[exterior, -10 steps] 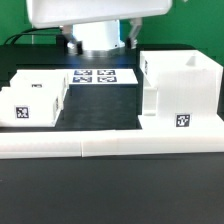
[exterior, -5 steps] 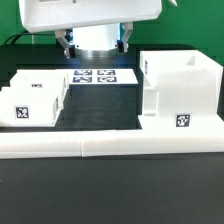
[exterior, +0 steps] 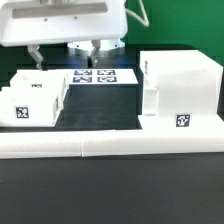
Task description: Assemble drawer
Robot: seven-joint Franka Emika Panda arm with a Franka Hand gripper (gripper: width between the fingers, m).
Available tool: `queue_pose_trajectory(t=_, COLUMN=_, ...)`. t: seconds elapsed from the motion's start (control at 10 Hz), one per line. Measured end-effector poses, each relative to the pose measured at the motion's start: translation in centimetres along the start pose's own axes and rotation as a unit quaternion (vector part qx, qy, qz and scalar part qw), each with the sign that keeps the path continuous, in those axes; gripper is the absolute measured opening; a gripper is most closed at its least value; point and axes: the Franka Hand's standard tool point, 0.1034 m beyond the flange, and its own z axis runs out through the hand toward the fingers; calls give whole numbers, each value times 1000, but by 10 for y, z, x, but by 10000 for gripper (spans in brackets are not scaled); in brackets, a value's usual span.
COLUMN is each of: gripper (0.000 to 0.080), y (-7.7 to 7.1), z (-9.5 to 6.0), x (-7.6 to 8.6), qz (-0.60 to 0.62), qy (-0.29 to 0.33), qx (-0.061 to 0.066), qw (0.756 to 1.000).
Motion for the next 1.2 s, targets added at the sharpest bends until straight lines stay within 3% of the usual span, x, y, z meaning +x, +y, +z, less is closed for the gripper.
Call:
queue_pose_trajectory(t=0.5, gripper=649, y=11, z=53, x=-13, qz=-12, qy=8, qx=-24, qw=1000)
queue_pose_trajectory(t=1.0, gripper=622, y=14, z=67, x=-20, qz=-11, qy=2, qx=-28, qw=1000)
queue_pose_trajectory(t=1.2, gripper=268, y=14, z=67, x=-19, qz=-12, qy=3, qx=-28, qw=1000)
